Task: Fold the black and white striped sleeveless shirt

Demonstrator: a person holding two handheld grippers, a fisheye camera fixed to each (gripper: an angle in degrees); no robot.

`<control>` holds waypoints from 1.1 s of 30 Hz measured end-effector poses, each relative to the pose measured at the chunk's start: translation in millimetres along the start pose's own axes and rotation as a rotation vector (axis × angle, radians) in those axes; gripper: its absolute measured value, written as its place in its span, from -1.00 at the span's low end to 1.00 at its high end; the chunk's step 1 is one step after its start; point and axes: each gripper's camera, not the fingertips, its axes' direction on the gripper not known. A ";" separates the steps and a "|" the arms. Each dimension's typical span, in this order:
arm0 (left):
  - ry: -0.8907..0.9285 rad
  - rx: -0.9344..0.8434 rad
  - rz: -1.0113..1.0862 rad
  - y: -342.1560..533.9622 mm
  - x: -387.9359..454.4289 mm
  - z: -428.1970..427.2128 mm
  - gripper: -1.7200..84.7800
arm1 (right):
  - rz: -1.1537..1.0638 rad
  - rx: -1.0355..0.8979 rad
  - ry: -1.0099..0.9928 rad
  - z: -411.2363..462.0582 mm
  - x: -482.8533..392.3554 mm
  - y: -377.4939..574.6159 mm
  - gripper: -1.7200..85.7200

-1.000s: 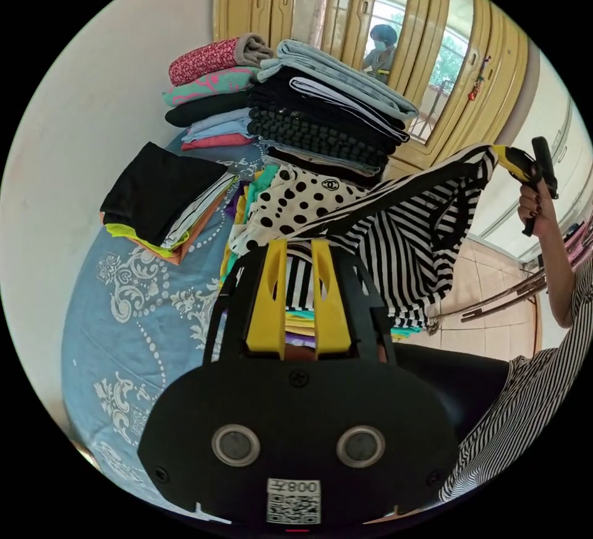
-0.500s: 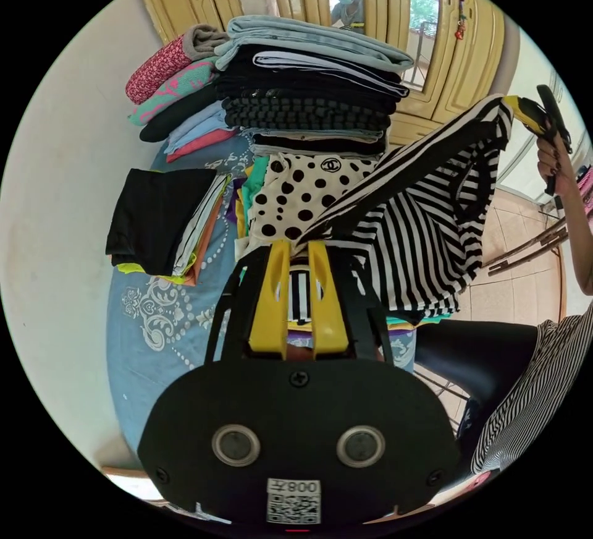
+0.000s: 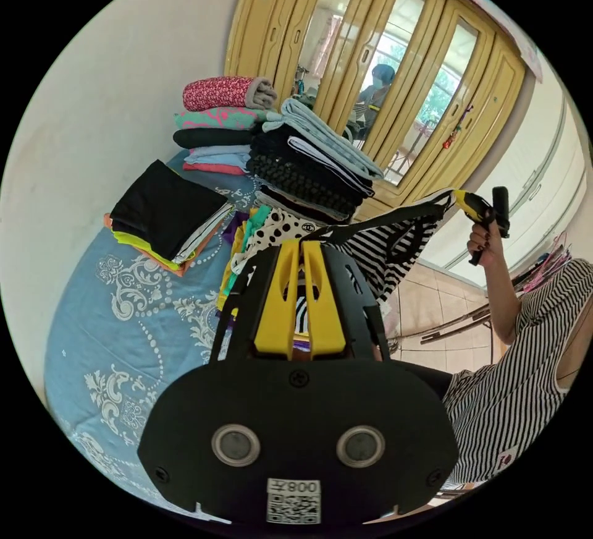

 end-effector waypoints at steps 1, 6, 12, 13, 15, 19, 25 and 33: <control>0.014 0.034 -0.014 20.7 -2.0 -23.0 -0.94 | -0.021 0.009 -0.018 1.5 -7.7 -13.4 -0.96; 0.016 0.077 -0.049 114.2 -4.7 -99.5 -0.94 | -0.107 0.021 -0.076 12.1 -42.5 -63.6 -0.95; 0.024 0.194 -0.108 253.0 2.1 -192.8 -0.94 | -0.197 0.003 -0.124 30.8 -88.8 -117.4 -0.96; 0.023 0.207 -0.115 281.6 4.7 -210.6 -0.94 | -0.210 -0.004 -0.134 36.0 -98.3 -126.9 -0.96; 0.012 0.220 -0.133 325.5 9.4 -236.3 -0.94 | -0.233 -0.022 -0.156 45.5 -113.0 -140.7 -0.96; -0.041 0.292 -0.166 436.1 30.7 -304.6 -0.94 | -0.287 -0.041 -0.208 66.1 -149.0 -173.0 -0.96; -0.180 0.433 -0.155 597.0 92.0 -411.5 -0.95 | -0.390 -0.046 -0.307 89.8 -211.1 -221.2 -0.96; -0.401 0.637 -0.087 792.7 211.0 -535.5 -0.94 | -0.576 -0.016 -0.440 102.9 -310.2 -270.9 -0.96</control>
